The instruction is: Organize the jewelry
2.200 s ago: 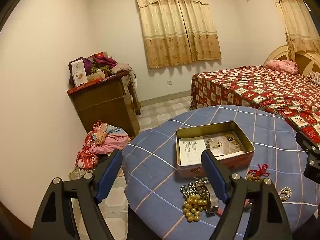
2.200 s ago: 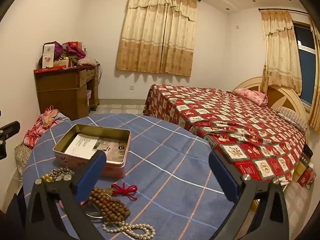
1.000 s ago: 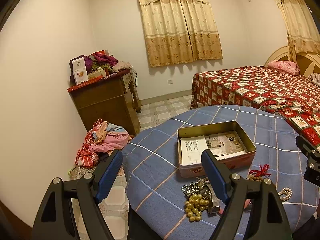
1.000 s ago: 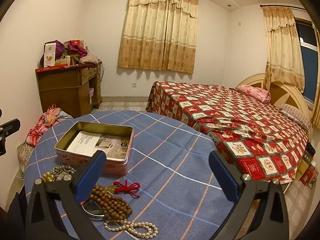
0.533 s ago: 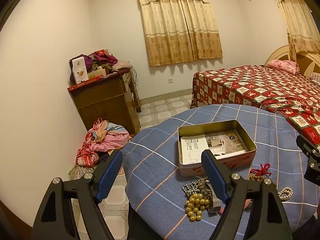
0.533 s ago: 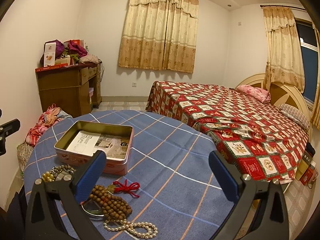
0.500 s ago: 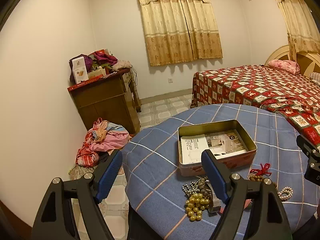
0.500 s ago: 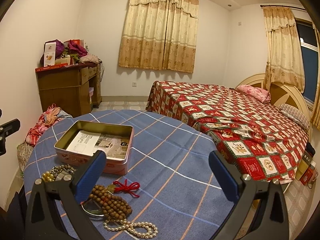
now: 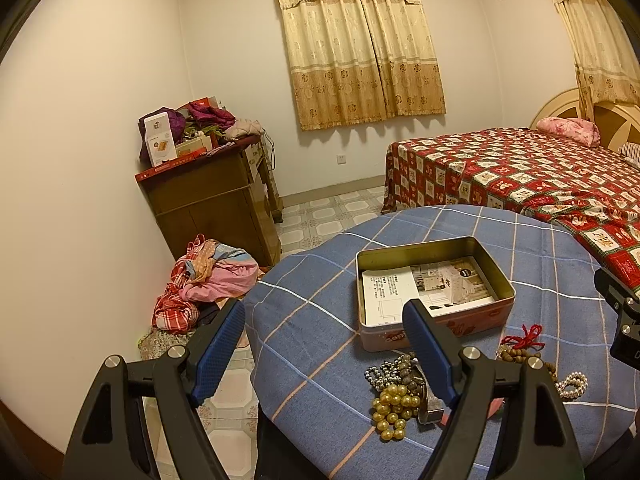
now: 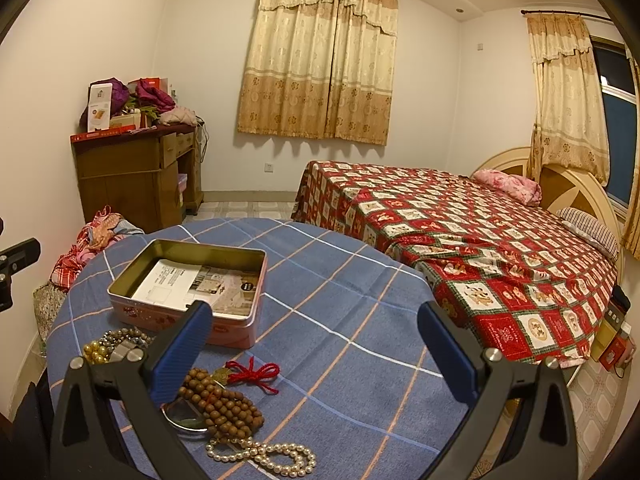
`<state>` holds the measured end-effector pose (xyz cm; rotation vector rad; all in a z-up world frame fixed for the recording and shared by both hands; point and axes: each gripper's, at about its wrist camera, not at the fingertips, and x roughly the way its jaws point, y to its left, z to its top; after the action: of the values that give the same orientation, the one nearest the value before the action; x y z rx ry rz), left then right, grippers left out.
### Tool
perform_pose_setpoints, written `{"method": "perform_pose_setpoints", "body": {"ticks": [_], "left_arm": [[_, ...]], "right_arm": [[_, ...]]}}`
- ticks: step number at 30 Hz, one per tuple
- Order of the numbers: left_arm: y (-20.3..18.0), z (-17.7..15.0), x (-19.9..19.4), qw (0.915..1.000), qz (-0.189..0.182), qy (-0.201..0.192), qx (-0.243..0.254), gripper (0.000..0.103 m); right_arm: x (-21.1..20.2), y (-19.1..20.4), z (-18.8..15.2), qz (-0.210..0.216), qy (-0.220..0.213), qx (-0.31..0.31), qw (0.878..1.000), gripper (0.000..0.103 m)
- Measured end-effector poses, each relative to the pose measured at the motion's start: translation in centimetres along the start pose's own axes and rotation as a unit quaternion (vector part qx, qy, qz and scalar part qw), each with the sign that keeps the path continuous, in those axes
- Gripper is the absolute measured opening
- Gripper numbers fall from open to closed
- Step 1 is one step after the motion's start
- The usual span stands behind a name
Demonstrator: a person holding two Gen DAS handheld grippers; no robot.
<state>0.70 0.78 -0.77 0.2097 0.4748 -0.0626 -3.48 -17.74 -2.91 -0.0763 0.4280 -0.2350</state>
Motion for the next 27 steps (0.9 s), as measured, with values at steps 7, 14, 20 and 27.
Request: {"method": "perform_pose_setpoints", "body": {"ticks": [7,14,20,27], "left_arm": [[0.0,-0.1,0.1,1.0000,0.001,0.001,0.000,0.081],[0.0,-0.3,0.2,1.0000,0.001,0.003,0.002,0.081],[-0.1,-0.6,0.4,1.0000,0.002,0.005,0.002,0.081],[-0.3,-0.9,1.1,0.9999,0.004,0.014,0.005,0.081]], "right_arm": [[0.0,0.0,0.0,0.000,0.001,0.000,1.000,0.103],[0.0,0.0,-0.2,0.000,0.003,-0.001,1.000,0.103],[0.1,0.0,-0.2,0.000,0.003,-0.001,1.000,0.103],[0.4,0.0,-0.7,-0.003,0.008,-0.004,1.000,0.103]]}}
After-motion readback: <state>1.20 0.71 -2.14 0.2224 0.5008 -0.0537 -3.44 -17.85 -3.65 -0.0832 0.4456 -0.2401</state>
